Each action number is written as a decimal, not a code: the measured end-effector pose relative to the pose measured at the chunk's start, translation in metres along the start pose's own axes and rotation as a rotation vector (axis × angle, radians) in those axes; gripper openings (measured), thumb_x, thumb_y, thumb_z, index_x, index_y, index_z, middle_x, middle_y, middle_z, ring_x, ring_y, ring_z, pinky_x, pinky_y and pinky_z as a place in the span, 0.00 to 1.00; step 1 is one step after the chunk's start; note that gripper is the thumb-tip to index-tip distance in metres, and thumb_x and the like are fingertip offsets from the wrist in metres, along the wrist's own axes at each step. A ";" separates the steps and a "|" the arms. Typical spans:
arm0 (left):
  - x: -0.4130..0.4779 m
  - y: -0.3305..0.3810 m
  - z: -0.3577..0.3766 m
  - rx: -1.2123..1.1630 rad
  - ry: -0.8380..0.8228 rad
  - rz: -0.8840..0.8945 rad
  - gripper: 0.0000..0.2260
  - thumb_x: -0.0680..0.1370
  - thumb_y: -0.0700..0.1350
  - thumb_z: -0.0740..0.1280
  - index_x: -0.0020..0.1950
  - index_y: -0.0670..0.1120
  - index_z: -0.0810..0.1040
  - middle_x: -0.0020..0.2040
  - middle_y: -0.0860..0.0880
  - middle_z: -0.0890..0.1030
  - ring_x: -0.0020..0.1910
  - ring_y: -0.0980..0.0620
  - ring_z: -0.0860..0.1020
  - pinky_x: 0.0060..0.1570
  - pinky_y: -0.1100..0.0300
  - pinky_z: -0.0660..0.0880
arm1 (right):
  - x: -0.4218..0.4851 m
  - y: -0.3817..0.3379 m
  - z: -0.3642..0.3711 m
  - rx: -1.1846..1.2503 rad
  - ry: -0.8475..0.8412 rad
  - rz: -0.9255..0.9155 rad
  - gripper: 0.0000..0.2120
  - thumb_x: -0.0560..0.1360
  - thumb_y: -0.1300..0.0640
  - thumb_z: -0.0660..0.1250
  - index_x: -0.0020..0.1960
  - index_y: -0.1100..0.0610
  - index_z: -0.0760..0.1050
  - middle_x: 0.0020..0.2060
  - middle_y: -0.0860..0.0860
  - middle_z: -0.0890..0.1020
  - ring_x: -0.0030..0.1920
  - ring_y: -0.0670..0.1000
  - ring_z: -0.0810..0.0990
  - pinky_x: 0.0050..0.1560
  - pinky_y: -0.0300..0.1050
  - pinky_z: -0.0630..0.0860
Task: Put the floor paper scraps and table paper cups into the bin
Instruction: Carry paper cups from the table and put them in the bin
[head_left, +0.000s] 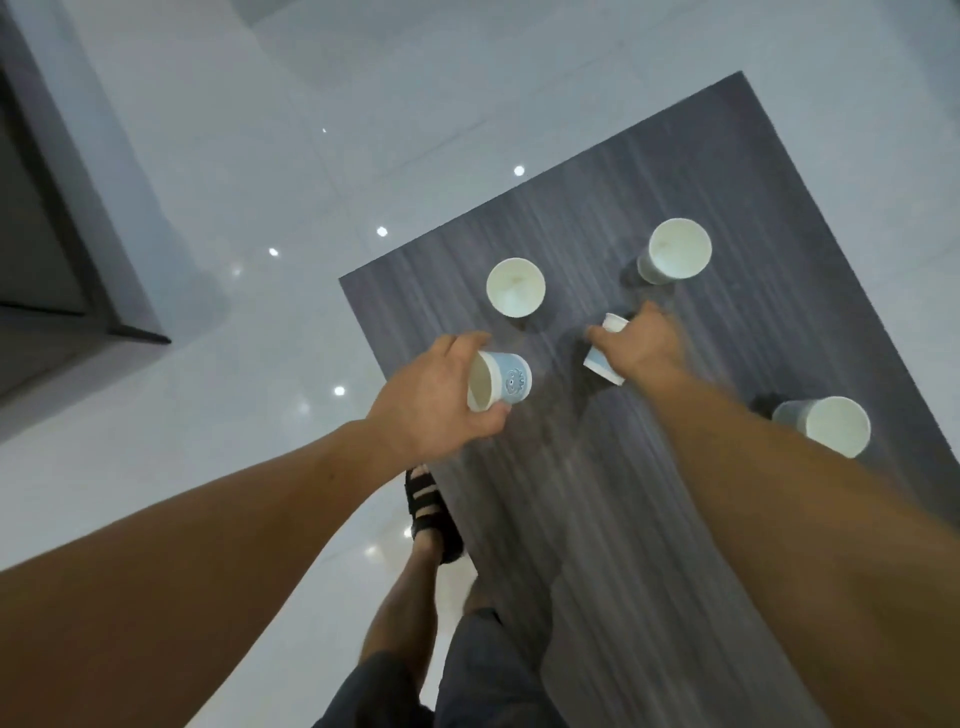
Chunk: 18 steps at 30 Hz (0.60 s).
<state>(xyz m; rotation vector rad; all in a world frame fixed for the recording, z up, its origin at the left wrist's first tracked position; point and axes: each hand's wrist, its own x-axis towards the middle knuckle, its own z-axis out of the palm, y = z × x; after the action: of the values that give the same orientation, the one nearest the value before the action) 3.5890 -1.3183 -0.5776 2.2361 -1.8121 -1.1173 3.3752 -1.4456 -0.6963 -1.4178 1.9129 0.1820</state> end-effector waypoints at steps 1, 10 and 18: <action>-0.007 -0.003 -0.007 0.000 0.021 -0.020 0.34 0.70 0.62 0.69 0.71 0.52 0.61 0.64 0.51 0.70 0.55 0.49 0.75 0.48 0.58 0.73 | -0.008 -0.001 0.002 -0.010 -0.015 -0.011 0.34 0.70 0.43 0.73 0.66 0.62 0.68 0.63 0.61 0.72 0.61 0.61 0.74 0.53 0.50 0.71; -0.102 -0.026 -0.068 0.024 0.105 -0.172 0.31 0.70 0.58 0.70 0.68 0.50 0.65 0.58 0.48 0.72 0.48 0.49 0.75 0.44 0.59 0.73 | -0.151 -0.059 0.015 -0.160 -0.189 -0.384 0.36 0.70 0.46 0.69 0.74 0.51 0.62 0.65 0.55 0.68 0.62 0.59 0.74 0.58 0.52 0.72; -0.242 -0.079 -0.092 0.007 0.178 -0.305 0.32 0.70 0.55 0.70 0.71 0.51 0.63 0.63 0.48 0.70 0.57 0.47 0.74 0.50 0.57 0.73 | -0.301 -0.127 0.019 -0.234 -0.293 -0.828 0.35 0.71 0.48 0.70 0.75 0.50 0.60 0.67 0.52 0.64 0.63 0.55 0.71 0.61 0.50 0.73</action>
<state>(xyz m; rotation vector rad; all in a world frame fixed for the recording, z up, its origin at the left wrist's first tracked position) 3.6937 -1.1189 -0.4279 2.5843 -1.4464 -0.9121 3.5315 -1.2522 -0.4832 -2.0857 0.9817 0.1998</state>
